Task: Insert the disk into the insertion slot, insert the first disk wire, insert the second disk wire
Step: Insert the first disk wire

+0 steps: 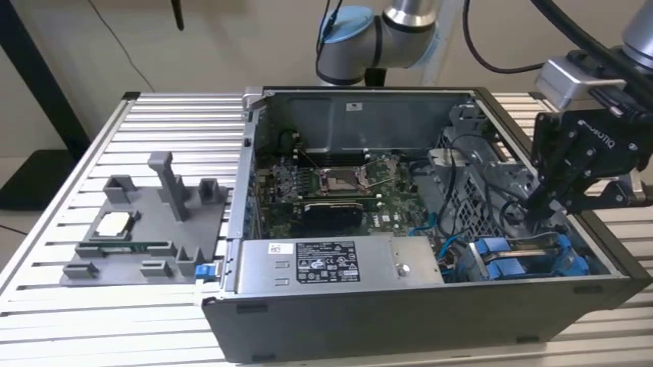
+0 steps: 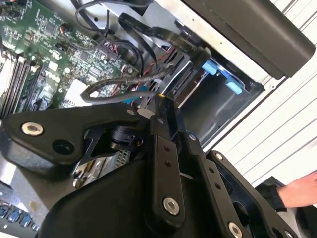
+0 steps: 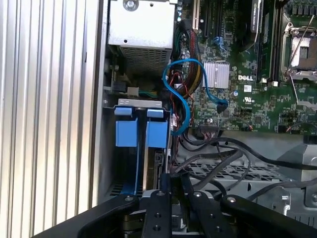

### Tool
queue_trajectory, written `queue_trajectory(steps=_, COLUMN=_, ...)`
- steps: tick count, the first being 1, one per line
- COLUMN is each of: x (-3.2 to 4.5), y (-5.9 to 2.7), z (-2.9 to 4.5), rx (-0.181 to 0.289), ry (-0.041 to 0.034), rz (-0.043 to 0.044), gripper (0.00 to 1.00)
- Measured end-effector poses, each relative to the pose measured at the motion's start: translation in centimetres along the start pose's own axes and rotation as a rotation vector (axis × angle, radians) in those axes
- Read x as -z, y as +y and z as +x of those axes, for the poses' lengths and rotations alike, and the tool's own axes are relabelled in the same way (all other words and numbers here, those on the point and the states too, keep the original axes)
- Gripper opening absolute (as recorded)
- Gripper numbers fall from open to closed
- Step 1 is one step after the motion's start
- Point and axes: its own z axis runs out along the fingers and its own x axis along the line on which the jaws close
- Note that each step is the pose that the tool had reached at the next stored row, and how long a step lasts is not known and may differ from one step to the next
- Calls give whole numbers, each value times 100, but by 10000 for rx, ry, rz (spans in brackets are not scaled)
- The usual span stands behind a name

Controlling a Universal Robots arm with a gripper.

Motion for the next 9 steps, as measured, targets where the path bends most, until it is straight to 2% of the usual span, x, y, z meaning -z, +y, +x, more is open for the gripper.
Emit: queue_trajectory(steps=9, x=-58, y=-44, z=61, rx=-1, ry=0, rz=-16, gripper=19)
